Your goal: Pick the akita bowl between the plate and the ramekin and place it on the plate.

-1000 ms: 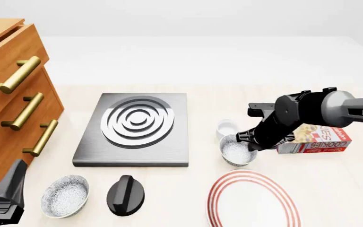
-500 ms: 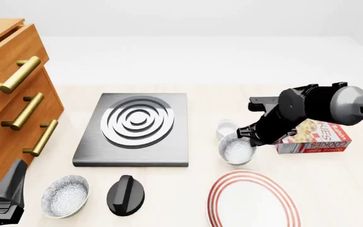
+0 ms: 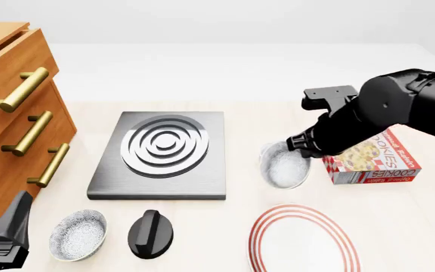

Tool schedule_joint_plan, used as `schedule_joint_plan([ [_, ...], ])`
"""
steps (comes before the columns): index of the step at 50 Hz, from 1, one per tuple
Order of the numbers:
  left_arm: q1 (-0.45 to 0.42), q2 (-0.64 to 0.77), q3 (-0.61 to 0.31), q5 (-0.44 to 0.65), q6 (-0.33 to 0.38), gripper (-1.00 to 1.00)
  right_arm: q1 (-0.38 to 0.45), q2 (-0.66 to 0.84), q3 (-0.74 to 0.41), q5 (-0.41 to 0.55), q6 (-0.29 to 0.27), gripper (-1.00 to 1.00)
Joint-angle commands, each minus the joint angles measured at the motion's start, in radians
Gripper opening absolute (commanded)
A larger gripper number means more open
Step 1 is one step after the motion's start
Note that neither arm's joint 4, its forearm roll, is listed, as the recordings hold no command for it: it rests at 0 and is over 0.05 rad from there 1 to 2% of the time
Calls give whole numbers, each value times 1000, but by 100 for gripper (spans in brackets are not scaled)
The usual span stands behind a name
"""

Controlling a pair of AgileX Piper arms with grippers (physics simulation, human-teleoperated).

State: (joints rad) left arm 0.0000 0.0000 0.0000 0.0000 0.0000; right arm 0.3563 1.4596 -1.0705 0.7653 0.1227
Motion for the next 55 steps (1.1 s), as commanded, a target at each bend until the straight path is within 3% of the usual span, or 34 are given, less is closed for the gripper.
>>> schedule_joint_plan([
  [1,0,0,0,0,0,100,30,-146,5,75,-34,-100],
  [8,0,0,0,0,0,100,21,-276,72,111,-98,-100],
  [16,0,0,0,0,0,100,17,-316,167,72,-121,-100],
  [21,0,0,0,0,0,100,23,-327,217,52,-103,-100],
  [34,0,0,0,0,0,100,14,-406,338,26,-119,-100],
  [55,0,0,0,0,0,100,65,-361,449,-72,-90,-100],
])
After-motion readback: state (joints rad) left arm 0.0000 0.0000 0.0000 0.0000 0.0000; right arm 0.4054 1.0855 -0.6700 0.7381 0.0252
